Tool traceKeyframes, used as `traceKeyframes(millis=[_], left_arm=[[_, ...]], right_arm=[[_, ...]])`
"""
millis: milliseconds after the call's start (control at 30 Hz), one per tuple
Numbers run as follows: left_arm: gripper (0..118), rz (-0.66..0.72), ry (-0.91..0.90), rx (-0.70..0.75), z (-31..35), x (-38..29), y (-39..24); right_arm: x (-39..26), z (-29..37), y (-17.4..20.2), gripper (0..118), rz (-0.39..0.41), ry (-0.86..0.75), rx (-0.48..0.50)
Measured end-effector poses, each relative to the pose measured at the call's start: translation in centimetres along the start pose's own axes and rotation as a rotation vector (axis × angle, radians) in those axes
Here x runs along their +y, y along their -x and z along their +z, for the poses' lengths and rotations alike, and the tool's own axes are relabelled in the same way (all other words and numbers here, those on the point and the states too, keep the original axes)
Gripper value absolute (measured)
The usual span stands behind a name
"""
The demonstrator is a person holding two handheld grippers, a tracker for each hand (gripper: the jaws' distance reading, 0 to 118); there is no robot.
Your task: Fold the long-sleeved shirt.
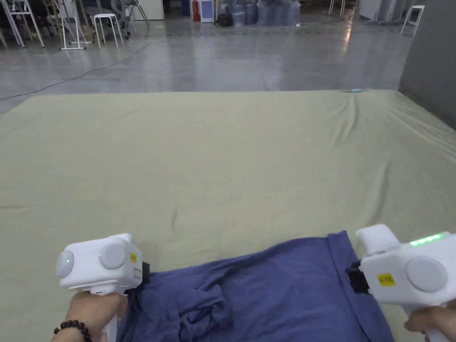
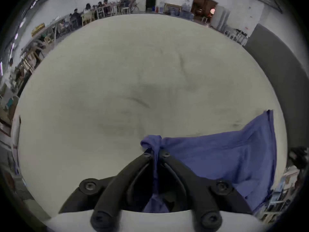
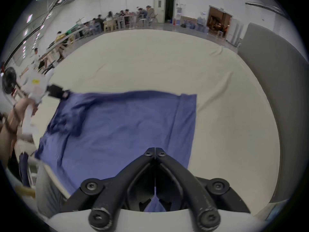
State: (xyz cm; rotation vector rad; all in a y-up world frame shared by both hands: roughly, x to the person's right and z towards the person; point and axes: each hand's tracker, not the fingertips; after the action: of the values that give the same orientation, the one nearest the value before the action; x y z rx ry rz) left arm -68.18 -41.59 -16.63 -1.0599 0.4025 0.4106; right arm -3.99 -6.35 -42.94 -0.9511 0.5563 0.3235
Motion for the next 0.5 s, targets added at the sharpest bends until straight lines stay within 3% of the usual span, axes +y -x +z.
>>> traceKeyframes(millis=[100,133,167,200,233,300,400,433,500], left_arm=[[0,-0.068,-0.025,0.029,0.8,2.7,0.8],[0,-0.061,-0.024,0.02,0.7,2.6,0.7],[0,-0.054,-0.022,0.009,0.5,2.4,0.6],[0,-0.038,-0.019,-0.003,0.3,1.9,0.3],[0,-0.037,-0.017,-0.004,0.4,2.0,0.0],[0,-0.049,-0.02,0.001,0.5,2.4,0.1],[0,-0.064,-0.006,0.005,0.5,2.7,0.2],[0,-0.066,-0.003,0.008,0.6,2.7,0.3],[0,-0.065,0.0,0.01,0.5,2.8,0.2]], right_arm=[[4.5,-3.0,-1.7,0,-0.006,0.012,-0.07],[6.1,-4.1,-2.3,11,-0.009,0.016,-0.07],[7.1,-4.9,-2.9,39,-0.027,0.018,-0.069],[8.2,-5.8,-3.6,75,-0.069,0.021,-0.046],[9.3,-7.2,-4.4,86,-0.111,0.062,-0.02],[10.5,-9.6,-5.4,84,-0.182,0.124,-0.012],[11.4,-11.8,-5.7,82,-0.192,0.161,-0.048],[11.4,-12.7,-5.7,75,-0.191,0.183,-0.071],[11.1,-14.4,-6.2,48,-0.199,0.24,-0.099]])
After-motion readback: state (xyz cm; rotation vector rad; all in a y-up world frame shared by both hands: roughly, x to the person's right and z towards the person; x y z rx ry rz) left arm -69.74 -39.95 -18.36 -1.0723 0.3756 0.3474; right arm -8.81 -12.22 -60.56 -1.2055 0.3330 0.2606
